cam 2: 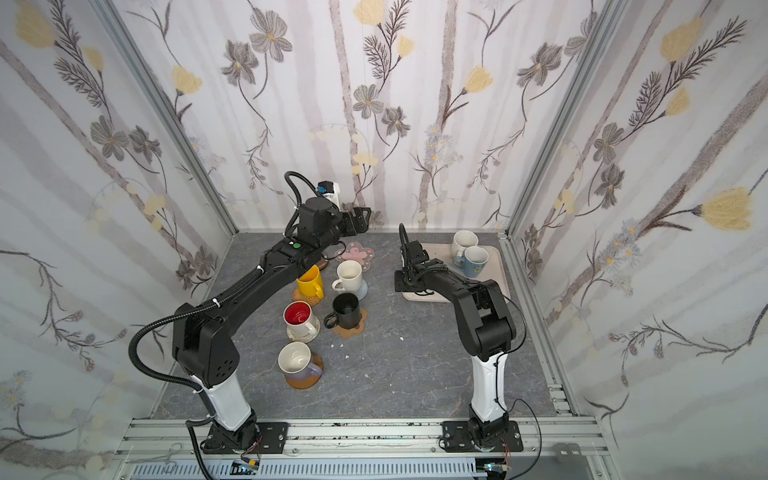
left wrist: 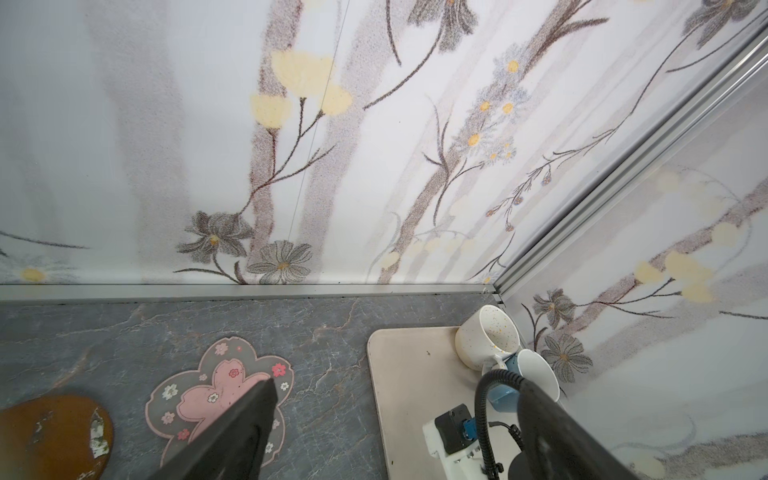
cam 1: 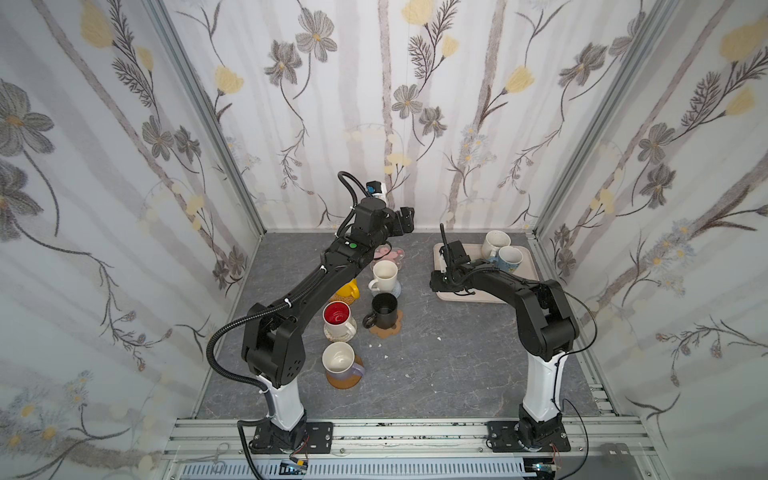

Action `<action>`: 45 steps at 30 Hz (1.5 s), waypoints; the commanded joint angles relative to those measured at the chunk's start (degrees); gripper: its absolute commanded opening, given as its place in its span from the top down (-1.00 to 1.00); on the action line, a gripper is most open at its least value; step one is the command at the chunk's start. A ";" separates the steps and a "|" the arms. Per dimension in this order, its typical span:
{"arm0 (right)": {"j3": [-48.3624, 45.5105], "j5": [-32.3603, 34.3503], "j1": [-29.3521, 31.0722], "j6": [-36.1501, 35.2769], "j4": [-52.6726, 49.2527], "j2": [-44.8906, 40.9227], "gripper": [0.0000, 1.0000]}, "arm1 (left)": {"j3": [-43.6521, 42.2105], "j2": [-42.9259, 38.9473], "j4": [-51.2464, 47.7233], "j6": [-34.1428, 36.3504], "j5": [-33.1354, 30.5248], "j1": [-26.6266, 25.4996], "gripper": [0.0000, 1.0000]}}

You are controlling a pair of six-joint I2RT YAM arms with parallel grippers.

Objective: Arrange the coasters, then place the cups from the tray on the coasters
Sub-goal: 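Lower right gripper onto the near edge of the beige tray and grip it, then drag the beige tray toward the coasters with right gripper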

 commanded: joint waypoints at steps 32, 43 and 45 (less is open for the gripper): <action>-0.52 4.86 6.00 0.58 -3.19 4.60 0.99 | -4.43 -7.58 4.23 0.14 -2.17 -0.04 -0.94; -7.24 0.30 10.03 3.38 1.09 1.39 1.00 | -4.79 -8.84 4.40 1.59 -2.11 -0.68 -0.98; -9.09 -0.58 10.87 4.27 2.65 0.29 1.00 | -5.12 -9.31 4.40 1.32 -1.57 -0.35 -0.99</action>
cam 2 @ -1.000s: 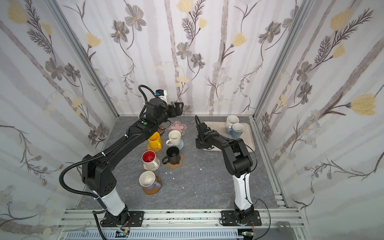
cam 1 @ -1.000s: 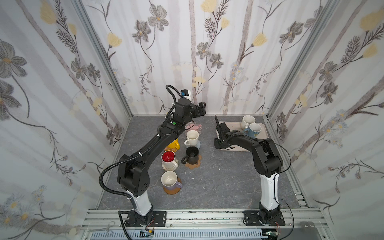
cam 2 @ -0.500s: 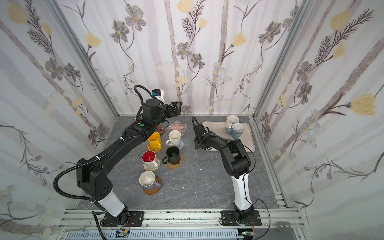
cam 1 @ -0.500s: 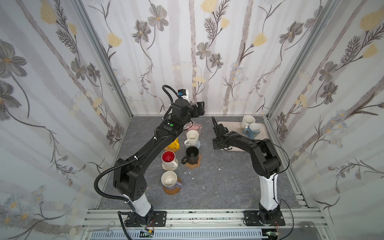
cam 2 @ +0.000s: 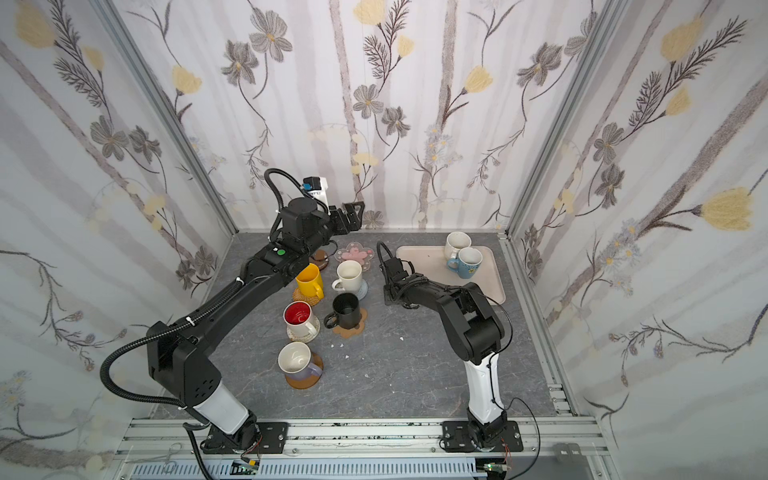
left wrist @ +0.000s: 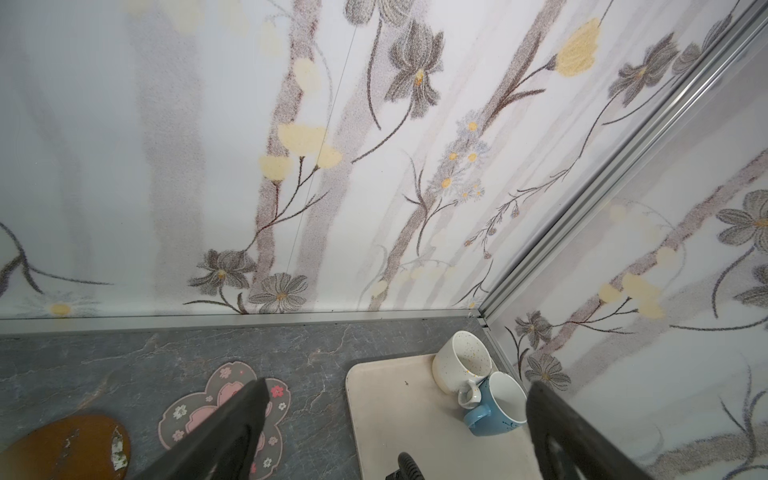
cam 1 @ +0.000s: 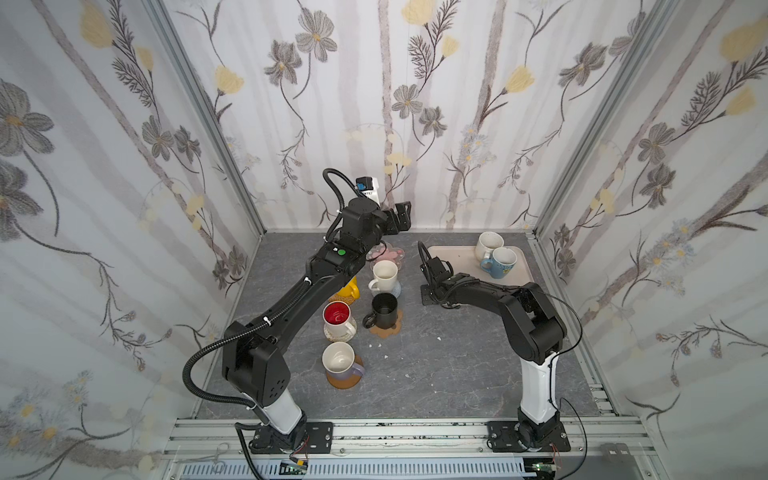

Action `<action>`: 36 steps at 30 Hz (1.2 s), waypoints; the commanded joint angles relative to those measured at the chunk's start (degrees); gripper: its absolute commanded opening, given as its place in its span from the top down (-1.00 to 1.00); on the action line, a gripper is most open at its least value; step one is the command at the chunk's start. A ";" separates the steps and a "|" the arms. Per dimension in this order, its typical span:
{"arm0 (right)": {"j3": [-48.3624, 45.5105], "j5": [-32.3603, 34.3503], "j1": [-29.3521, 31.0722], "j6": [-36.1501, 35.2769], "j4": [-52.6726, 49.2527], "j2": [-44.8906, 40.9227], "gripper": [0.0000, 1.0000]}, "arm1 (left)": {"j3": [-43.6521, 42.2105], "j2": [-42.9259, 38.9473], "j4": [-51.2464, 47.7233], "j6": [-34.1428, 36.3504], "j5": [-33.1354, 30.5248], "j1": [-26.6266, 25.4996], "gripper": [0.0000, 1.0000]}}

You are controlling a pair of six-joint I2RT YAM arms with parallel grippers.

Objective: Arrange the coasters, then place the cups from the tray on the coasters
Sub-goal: 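Drag the beige tray toward the coasters with right gripper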

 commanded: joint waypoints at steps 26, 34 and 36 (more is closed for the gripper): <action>-21.17 -13.89 11.94 13.08 10.12 -10.24 1.00 | -14.33 -11.43 3.47 -3.94 1.25 1.27 -1.00; -21.30 -11.31 11.85 13.14 9.49 -11.62 0.68 | -15.87 -11.48 3.47 -3.95 2.88 1.27 -0.99; -21.05 -10.82 11.64 12.95 9.06 -11.92 0.52 | -15.90 -11.15 3.47 -3.78 3.34 1.26 -0.98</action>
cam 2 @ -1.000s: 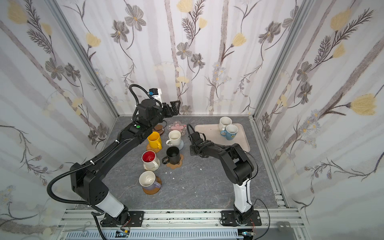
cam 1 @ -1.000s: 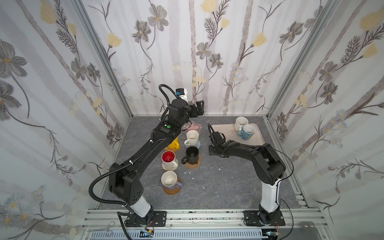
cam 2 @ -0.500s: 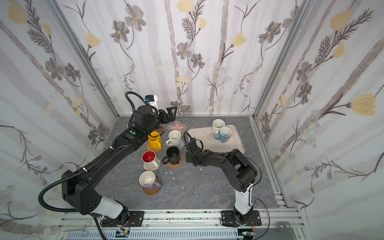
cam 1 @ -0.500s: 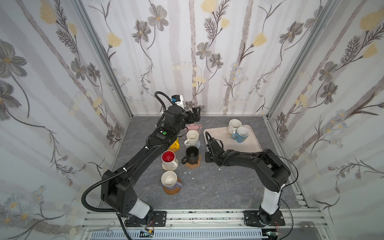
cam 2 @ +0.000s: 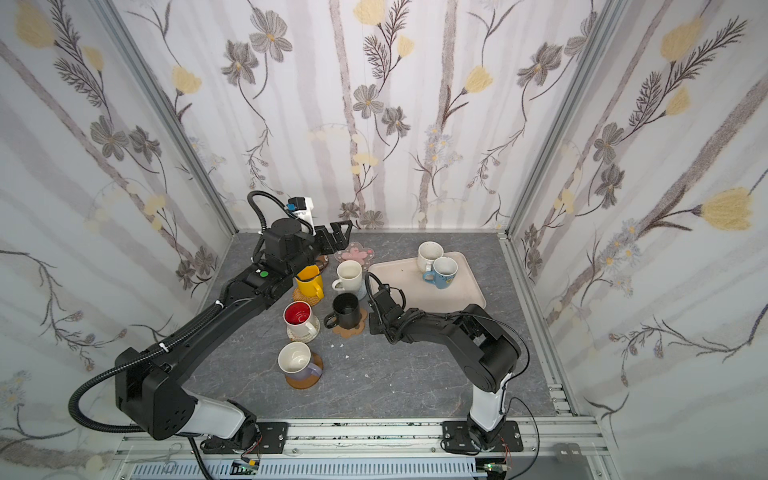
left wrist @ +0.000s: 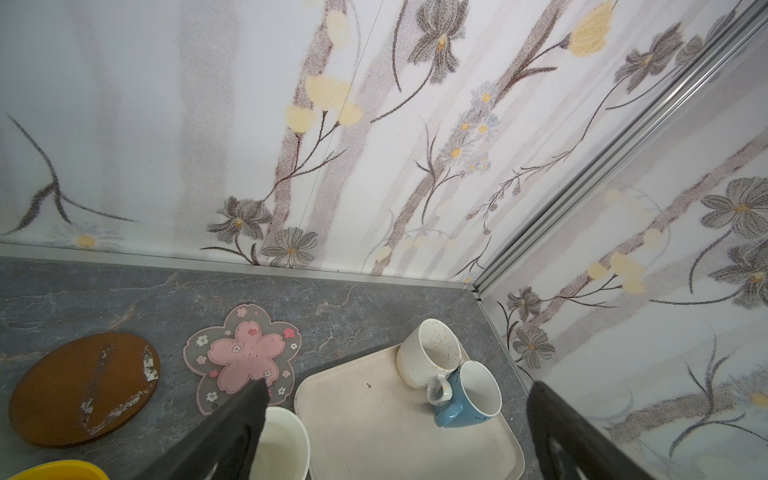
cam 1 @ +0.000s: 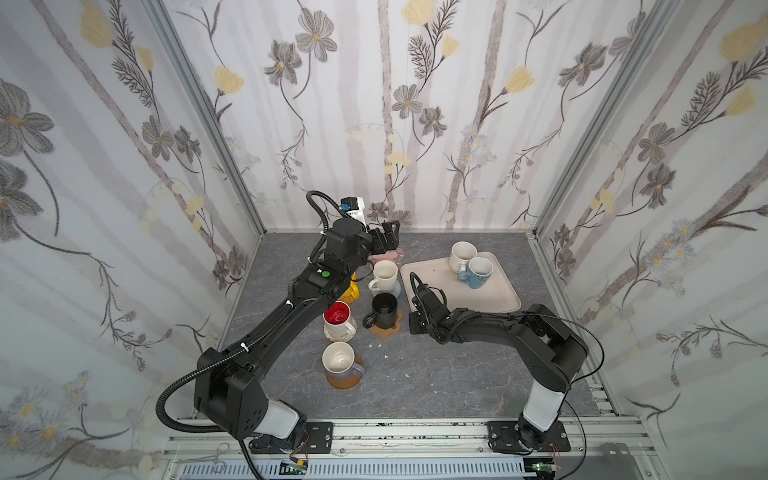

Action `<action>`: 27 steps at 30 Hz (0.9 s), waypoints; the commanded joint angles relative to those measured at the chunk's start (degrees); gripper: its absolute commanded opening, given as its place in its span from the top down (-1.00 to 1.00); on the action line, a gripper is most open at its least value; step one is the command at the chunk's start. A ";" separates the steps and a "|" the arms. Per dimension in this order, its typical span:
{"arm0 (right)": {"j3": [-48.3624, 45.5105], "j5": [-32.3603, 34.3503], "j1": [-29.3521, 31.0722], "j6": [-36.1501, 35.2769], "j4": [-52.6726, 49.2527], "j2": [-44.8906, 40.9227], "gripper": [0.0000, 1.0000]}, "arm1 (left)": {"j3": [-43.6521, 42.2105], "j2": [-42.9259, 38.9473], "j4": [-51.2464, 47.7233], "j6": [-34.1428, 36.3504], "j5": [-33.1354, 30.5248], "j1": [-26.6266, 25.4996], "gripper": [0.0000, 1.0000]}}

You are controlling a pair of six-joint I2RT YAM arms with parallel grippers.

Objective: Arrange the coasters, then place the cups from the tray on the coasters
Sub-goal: 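Drag the beige tray toward the coasters with right gripper, then release the tray edge and pull right gripper back while left gripper reaches the blue mug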

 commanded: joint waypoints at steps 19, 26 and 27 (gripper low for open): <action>-5.65 -3.22 -7.73 -5.85 -7.63 -18.65 -0.10 | 11.27 17.01 1.76 8.22 14.52 -0.84 -0.79; -13.08 -6.53 -15.40 -7.30 -5.26 -30.23 -0.14 | 16.33 25.38 1.76 12.50 18.79 -2.40 -0.61; -14.63 -7.62 -17.18 -7.22 -4.33 -32.14 -0.15 | 17.04 26.60 1.76 13.43 19.01 -2.85 -0.60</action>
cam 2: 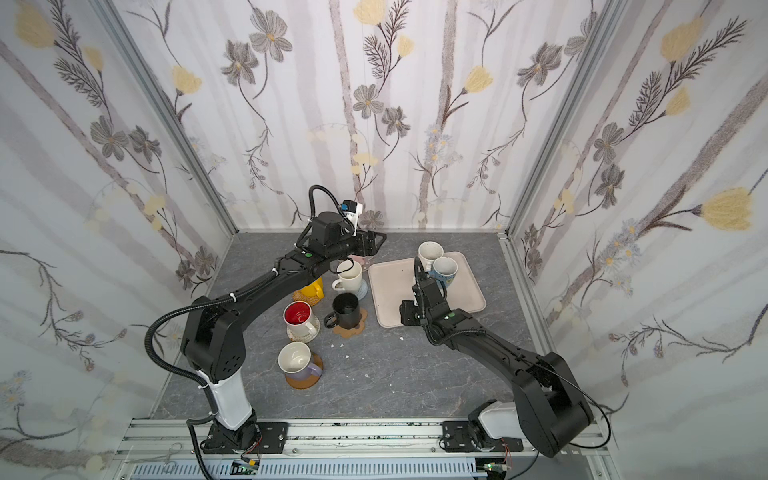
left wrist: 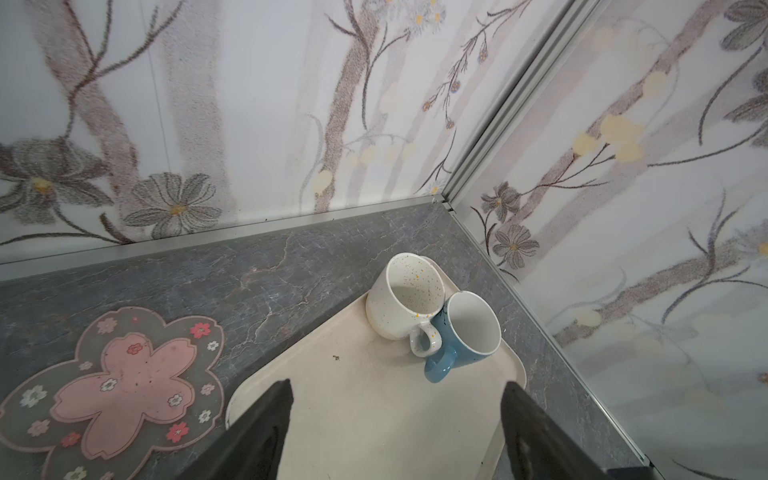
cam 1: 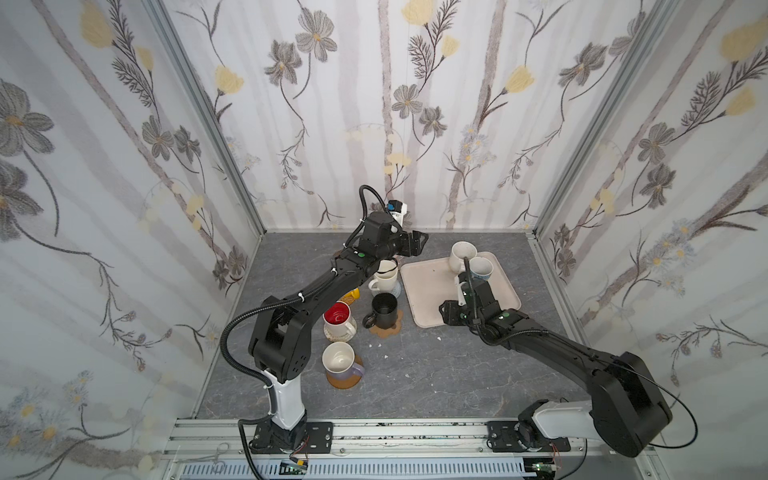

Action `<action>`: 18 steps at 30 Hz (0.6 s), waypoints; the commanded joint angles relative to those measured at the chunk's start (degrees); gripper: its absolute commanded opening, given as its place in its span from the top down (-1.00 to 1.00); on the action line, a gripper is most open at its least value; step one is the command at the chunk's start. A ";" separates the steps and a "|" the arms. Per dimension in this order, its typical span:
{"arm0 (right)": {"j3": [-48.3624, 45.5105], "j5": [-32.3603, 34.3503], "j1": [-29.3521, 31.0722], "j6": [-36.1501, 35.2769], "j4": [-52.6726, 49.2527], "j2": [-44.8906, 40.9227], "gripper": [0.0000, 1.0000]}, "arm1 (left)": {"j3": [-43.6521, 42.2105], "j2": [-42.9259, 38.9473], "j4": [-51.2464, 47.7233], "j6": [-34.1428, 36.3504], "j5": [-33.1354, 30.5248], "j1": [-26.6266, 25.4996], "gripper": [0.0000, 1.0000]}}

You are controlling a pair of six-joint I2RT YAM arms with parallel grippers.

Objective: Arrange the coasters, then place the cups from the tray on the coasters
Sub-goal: 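Release the tray edge and pull right gripper back while left gripper reaches the blue mug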

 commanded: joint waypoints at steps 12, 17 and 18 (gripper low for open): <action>-11.71 -15.37 -24.59 0.54 7.69 -16.76 -0.34 | 11.75 17.52 1.33 7.78 6.06 -3.67 -0.57; -12.08 -20.47 -29.96 0.63 8.02 -16.86 -0.49 | 17.31 23.70 1.33 8.35 7.99 -5.20 -0.59; -12.20 -21.21 -30.76 0.59 8.19 -16.95 -0.53 | 18.28 24.86 1.33 8.60 8.55 -5.51 -0.60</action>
